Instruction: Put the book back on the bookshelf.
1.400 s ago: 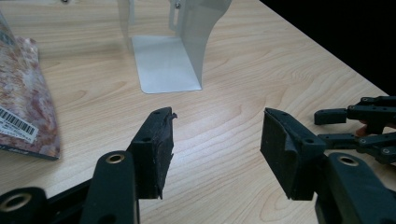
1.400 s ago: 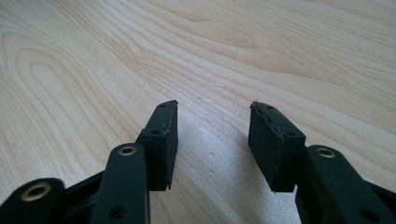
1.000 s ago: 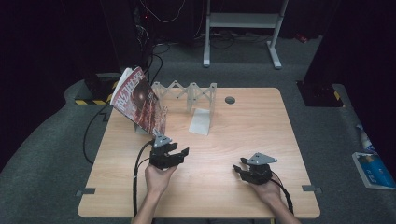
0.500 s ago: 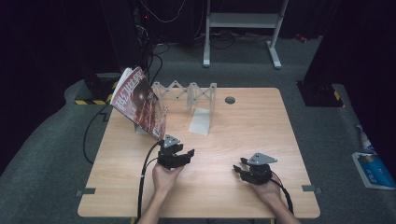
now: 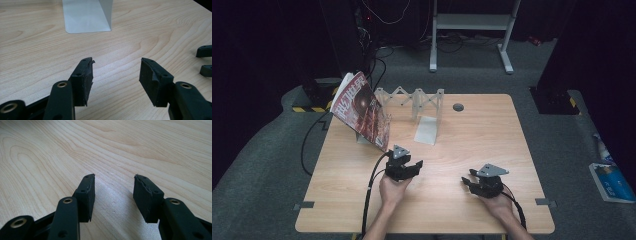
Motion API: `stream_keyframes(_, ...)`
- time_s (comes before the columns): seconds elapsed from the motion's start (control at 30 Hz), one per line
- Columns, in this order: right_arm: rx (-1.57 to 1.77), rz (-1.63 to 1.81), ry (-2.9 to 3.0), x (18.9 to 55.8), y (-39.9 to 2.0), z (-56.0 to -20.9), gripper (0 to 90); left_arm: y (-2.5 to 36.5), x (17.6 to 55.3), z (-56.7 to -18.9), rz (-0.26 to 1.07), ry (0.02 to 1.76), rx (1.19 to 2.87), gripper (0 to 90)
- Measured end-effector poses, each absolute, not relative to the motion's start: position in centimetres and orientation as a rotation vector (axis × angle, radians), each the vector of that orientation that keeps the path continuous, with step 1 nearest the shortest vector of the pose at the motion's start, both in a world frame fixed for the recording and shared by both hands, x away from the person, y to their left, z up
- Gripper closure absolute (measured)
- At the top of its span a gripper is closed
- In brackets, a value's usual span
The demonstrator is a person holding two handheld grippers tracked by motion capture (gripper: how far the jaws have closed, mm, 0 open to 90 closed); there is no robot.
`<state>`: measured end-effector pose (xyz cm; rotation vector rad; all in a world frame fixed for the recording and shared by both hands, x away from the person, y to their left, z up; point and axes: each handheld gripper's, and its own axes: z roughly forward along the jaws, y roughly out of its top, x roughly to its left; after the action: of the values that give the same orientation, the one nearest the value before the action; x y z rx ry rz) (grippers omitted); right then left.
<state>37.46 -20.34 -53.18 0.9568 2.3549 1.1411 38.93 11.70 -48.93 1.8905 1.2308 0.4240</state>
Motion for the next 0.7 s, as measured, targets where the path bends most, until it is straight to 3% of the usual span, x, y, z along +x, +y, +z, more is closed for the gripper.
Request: stream_keyframes(0.7, 0.957, 1.144, 2.353, 37.4, -20.3, -53.2, 51.6, 10.2, 40.0, -51.0, 0.508, 1.237, 1.928, 44.7)
